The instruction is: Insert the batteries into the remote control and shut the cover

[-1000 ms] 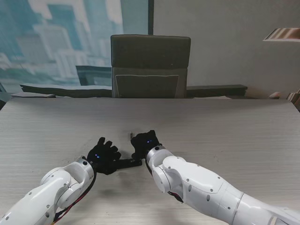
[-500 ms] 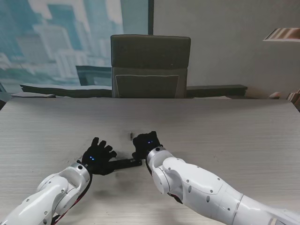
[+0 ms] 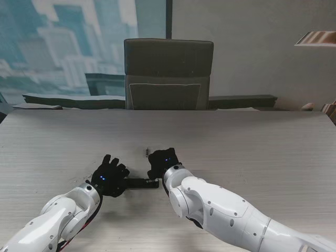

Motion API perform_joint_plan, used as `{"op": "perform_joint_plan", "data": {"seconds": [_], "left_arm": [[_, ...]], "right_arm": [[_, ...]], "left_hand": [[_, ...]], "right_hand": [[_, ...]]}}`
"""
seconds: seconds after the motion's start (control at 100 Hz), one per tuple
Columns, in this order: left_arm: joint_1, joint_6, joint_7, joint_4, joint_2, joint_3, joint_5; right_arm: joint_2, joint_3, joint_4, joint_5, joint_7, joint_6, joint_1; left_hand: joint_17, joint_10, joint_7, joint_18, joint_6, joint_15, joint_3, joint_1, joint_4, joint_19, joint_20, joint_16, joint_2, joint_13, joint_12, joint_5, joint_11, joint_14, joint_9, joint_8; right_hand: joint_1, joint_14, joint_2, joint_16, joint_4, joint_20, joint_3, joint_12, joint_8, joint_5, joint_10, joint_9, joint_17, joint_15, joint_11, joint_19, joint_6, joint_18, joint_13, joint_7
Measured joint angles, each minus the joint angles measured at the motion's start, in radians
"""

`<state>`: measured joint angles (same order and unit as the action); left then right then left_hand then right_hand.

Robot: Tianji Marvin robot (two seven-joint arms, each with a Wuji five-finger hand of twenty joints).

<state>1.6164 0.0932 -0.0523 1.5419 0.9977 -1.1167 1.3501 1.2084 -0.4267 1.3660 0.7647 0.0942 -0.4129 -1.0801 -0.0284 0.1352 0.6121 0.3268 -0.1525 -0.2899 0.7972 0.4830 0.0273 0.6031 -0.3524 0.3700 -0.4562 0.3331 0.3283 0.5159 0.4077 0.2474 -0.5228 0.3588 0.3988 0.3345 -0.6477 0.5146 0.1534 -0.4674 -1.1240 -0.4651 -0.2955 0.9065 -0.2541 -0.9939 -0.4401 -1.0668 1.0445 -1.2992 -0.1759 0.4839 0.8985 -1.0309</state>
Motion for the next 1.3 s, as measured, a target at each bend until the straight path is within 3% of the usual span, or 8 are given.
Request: {"op": "perform_joint_plan", "data": {"seconds": [0.05, 0.15, 0.23, 0.25, 0.54, 0.86, 1.01, 1.3], "left_arm": [[-0.004, 0.006, -0.001, 0.000, -0.001, 0.003, -0.002], [-0.011, 0.015, -0.001, 0.000, -0.002, 0.010, -0.003], [-0.017, 0.017, 0.001, 0.000, -0.003, 0.017, -0.003], [-0.018, 0.018, 0.002, 0.000, -0.003, 0.019, -0.004], [-0.052, 0.021, 0.031, 0.000, -0.011, 0.061, -0.017], [-0.070, 0.021, 0.060, 0.007, -0.012, 0.087, -0.021], [-0.070, 0.021, 0.065, 0.009, -0.011, 0.087, -0.024], [-0.068, 0.023, 0.077, 0.016, -0.009, 0.085, -0.025]], "right_arm": [[0.001, 0.000, 0.000, -0.002, 0.002, -0.005, -0.001], [0.002, 0.001, 0.002, -0.004, -0.002, -0.014, -0.001], [0.002, 0.004, 0.004, -0.003, -0.011, -0.020, 0.000], [0.002, 0.004, 0.004, -0.003, -0.013, -0.021, 0.000], [-0.014, 0.005, 0.037, 0.031, -0.057, -0.043, 0.001], [-0.041, 0.052, 0.071, 0.046, -0.166, -0.103, 0.039], [-0.041, 0.071, 0.070, 0.015, -0.181, -0.127, 0.057], [-0.027, 0.087, 0.054, -0.026, -0.188, -0.161, 0.067]], "left_hand": [[0.000, -0.002, 0.051, 0.000, 0.000, 0.000, 0.016, 0.024, -0.004, 0.000, 0.000, 0.000, -0.032, 0.000, 0.000, 0.021, 0.007, 0.000, -0.013, 0.000], [0.000, -0.012, 0.194, 0.000, 0.007, -0.001, 0.027, 0.071, -0.042, 0.001, 0.000, 0.000, -0.085, 0.000, 0.000, 0.043, 0.012, 0.000, -0.041, 0.001], [0.000, -0.024, 0.212, 0.001, 0.007, -0.003, 0.035, 0.075, -0.043, 0.001, 0.000, 0.000, -0.102, 0.002, 0.000, 0.060, 0.012, 0.000, -0.050, -0.002], [0.001, -0.024, 0.221, 0.001, 0.007, -0.008, 0.041, 0.078, -0.055, 0.003, 0.000, 0.000, -0.104, 0.002, 0.001, 0.060, 0.012, 0.000, -0.057, -0.004], [0.012, -0.025, 0.256, 0.001, -0.023, -0.025, 0.075, 0.078, -0.056, 0.016, 0.000, 0.000, -0.131, 0.015, 0.011, 0.094, 0.034, 0.000, -0.087, -0.013], [0.013, -0.017, 0.265, 0.001, -0.072, -0.028, 0.095, 0.079, -0.056, 0.027, 0.000, 0.000, -0.132, 0.028, 0.011, 0.109, 0.037, 0.000, -0.103, -0.016], [0.013, -0.017, 0.266, 0.001, -0.074, -0.028, 0.091, 0.080, -0.056, 0.027, 0.000, 0.000, -0.132, 0.028, 0.011, 0.110, 0.037, 0.000, -0.103, -0.017], [0.013, -0.017, 0.273, 0.001, -0.076, -0.028, 0.086, 0.082, -0.059, 0.038, 0.000, 0.000, -0.132, 0.028, 0.011, 0.110, 0.045, 0.000, -0.104, -0.026]], "right_hand": [[0.011, 0.000, 0.000, 0.000, 0.004, -0.001, -0.005, 0.000, 0.009, -0.019, -0.007, 0.000, -0.006, -0.005, 0.000, -0.003, -0.004, 0.000, 0.001, -0.010], [0.021, 0.000, -0.012, 0.000, 0.009, -0.003, -0.015, 0.000, 0.022, -0.022, -0.009, 0.000, -0.017, -0.009, 0.000, -0.012, -0.004, 0.000, 0.011, -0.024], [0.037, 0.001, -0.012, 0.000, 0.019, -0.012, -0.021, 0.000, 0.046, -0.020, -0.009, -0.015, -0.034, -0.015, 0.000, -0.014, -0.004, 0.001, 0.035, -0.049], [0.037, 0.002, -0.012, 0.000, 0.019, -0.012, -0.021, 0.000, 0.047, -0.012, -0.009, -0.021, -0.042, -0.019, 0.001, -0.015, -0.004, 0.001, 0.036, -0.049], [0.044, 0.016, -0.011, 0.000, 0.020, -0.023, -0.021, 0.000, 0.068, 0.073, -0.010, -0.105, -0.104, -0.050, 0.001, -0.055, 0.005, 0.025, 0.121, -0.074], [0.071, 0.027, 0.015, -0.004, 0.031, -0.052, -0.030, -0.027, 0.059, 0.176, -0.009, -0.206, -0.190, -0.143, 0.026, -0.129, 0.051, 0.034, 0.217, -0.101], [0.028, 0.027, 0.104, -0.014, 0.013, -0.062, -0.010, -0.038, 0.018, 0.212, -0.007, -0.231, -0.217, -0.165, 0.026, -0.143, 0.055, 0.039, 0.239, -0.086], [0.028, 0.027, 0.112, -0.025, 0.003, -0.062, -0.010, -0.039, 0.002, 0.221, -0.007, -0.232, -0.222, -0.166, 0.026, -0.145, 0.056, 0.042, 0.247, -0.061]]}}
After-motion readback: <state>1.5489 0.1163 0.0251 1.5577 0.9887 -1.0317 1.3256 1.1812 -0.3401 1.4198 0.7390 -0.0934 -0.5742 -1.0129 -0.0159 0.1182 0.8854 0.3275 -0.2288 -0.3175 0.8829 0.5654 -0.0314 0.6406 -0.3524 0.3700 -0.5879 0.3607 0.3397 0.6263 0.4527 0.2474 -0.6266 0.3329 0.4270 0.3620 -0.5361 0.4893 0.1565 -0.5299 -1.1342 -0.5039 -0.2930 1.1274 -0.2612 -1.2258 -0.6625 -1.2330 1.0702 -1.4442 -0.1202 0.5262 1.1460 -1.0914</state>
